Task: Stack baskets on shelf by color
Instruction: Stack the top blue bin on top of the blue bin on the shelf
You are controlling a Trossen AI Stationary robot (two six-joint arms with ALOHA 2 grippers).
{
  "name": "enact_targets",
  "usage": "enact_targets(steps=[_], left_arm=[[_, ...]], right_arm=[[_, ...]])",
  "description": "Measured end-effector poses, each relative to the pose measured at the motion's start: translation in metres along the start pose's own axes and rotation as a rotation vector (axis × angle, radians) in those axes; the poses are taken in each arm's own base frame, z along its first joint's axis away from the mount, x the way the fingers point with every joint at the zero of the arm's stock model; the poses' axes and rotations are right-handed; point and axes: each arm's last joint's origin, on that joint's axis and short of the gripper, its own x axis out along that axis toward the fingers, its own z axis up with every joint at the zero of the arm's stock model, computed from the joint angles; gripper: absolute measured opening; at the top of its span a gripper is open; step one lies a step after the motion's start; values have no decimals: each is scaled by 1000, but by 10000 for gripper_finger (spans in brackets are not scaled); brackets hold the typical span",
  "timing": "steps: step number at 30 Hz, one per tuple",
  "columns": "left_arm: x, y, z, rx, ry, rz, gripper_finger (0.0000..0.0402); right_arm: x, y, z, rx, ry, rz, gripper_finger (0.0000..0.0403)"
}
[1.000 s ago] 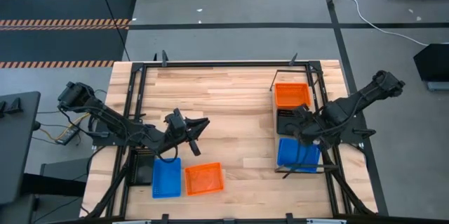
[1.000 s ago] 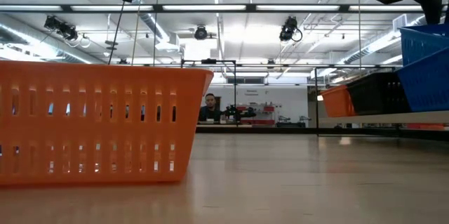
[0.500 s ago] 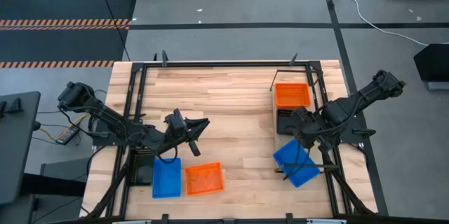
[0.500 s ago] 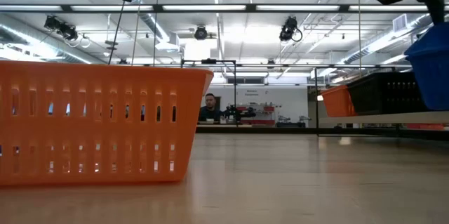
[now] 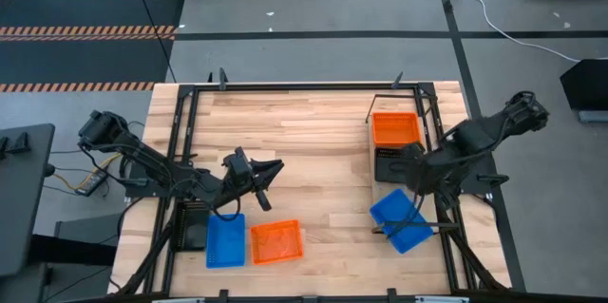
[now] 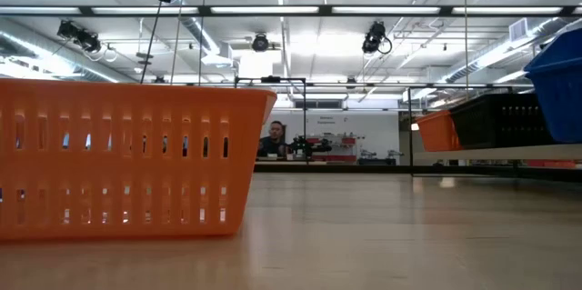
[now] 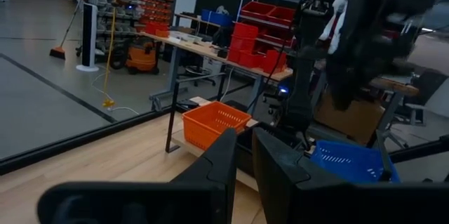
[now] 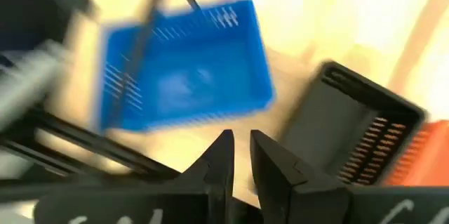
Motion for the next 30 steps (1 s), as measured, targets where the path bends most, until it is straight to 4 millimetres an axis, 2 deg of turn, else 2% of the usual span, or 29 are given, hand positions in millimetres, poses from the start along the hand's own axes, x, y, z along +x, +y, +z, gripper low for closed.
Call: enact_targets(steps=[4,9,14,22,26,30], left_arm=[[0,0,0,-3,-1,0,52],[-1,-1,0,-8,2,-11,52],[-2,-1,0,-4,3,-14,52],[-1,-1,0,-3,3,-13,52],[-1,-1,0,-8,3,-14,52],[-1,-2,-1,-26,8,-28,52]], right_arm=[[-20,6,6,147,-89,130,53],[-19,26,15,149,-109,276,54],[-3,55,22,66,-18,299,54],[30,94,32,32,148,259,54],[43,102,33,10,223,197,54],[47,98,26,-34,303,79,52]])
